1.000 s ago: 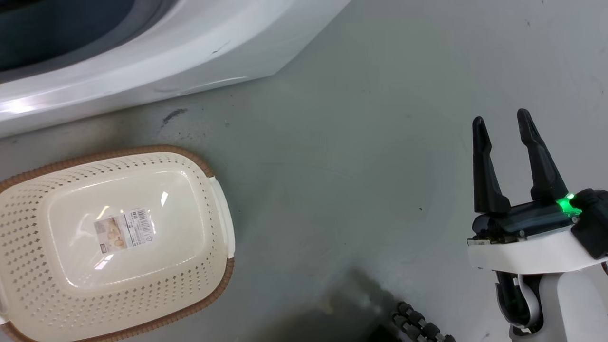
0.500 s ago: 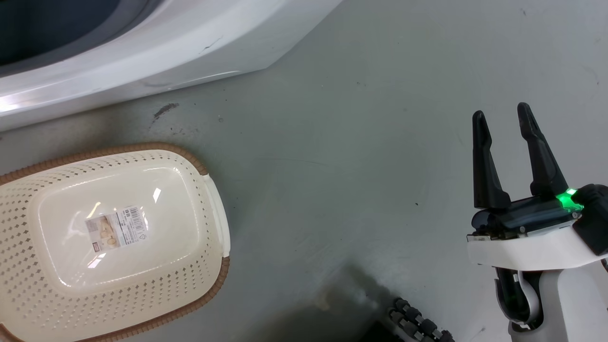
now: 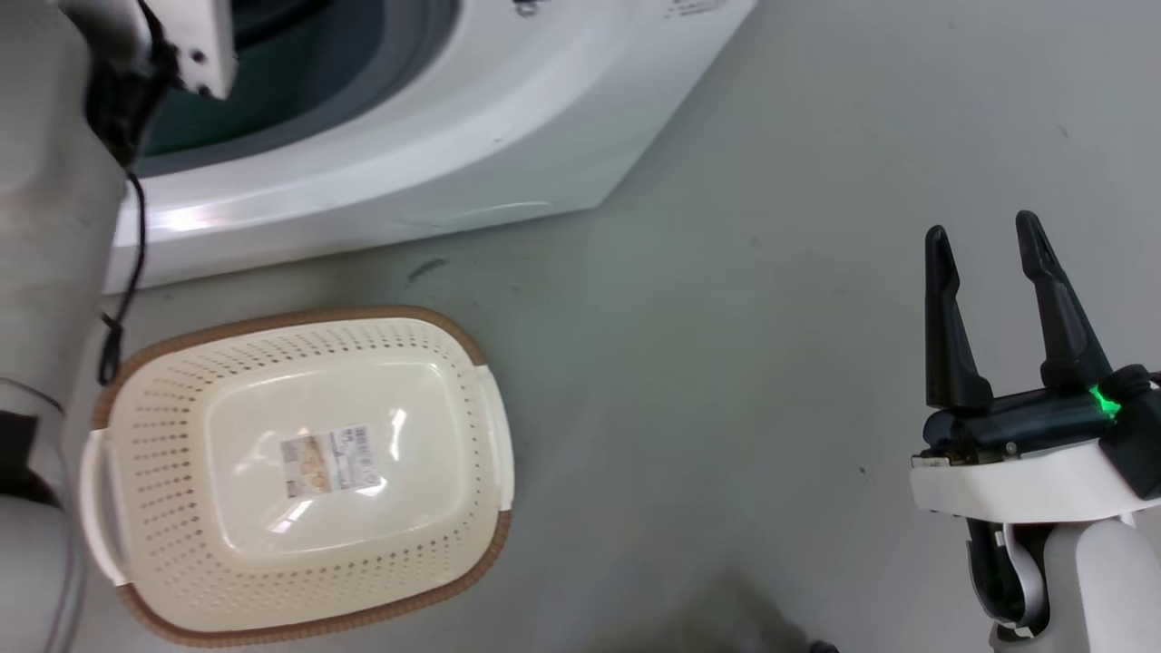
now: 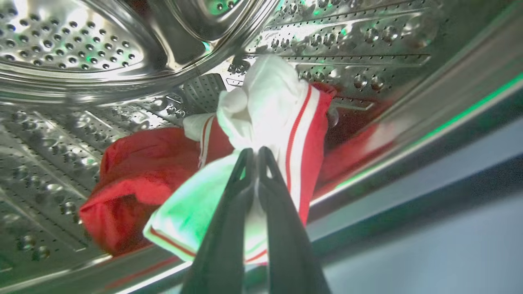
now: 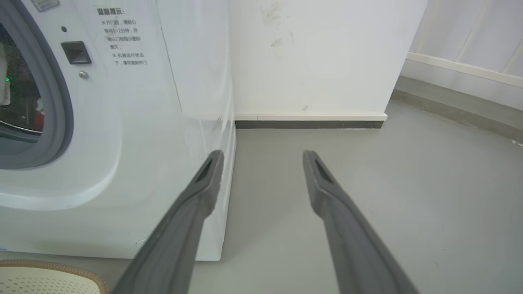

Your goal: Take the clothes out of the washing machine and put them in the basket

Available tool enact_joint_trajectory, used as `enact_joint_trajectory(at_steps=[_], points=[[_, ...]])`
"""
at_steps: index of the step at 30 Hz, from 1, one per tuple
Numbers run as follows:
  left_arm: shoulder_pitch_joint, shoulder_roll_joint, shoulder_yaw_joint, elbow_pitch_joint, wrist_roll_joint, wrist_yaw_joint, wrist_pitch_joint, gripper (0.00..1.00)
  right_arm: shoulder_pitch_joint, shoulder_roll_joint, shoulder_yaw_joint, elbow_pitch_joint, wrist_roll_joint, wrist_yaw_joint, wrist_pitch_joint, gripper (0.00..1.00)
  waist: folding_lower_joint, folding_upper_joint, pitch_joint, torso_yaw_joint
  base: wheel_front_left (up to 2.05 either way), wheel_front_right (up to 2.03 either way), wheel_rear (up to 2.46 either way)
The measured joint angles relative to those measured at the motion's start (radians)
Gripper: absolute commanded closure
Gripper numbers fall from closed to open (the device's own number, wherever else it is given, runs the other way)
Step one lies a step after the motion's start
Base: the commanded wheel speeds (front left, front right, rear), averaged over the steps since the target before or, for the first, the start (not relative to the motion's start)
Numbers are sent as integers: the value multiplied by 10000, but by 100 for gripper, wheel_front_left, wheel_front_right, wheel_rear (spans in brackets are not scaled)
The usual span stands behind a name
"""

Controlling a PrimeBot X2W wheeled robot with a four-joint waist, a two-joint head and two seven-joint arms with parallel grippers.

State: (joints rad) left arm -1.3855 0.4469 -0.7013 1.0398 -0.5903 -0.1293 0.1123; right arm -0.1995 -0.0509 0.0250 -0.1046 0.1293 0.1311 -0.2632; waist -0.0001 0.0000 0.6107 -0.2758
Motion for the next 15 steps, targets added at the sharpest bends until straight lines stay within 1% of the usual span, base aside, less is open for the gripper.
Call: enact_joint_trajectory(at_steps=[9,15], points=[[1719,-552,-537,-520,-688,0,-1919,100,470,2,-169,155,-462,0,0,0,-1,0,-1242,946,0,0,0],[2843,-729,-713,-867,-922,0,-2986,100,892,2,-240,313,-637,0,0,0,-2,0,-2135,1455,0,0,0]])
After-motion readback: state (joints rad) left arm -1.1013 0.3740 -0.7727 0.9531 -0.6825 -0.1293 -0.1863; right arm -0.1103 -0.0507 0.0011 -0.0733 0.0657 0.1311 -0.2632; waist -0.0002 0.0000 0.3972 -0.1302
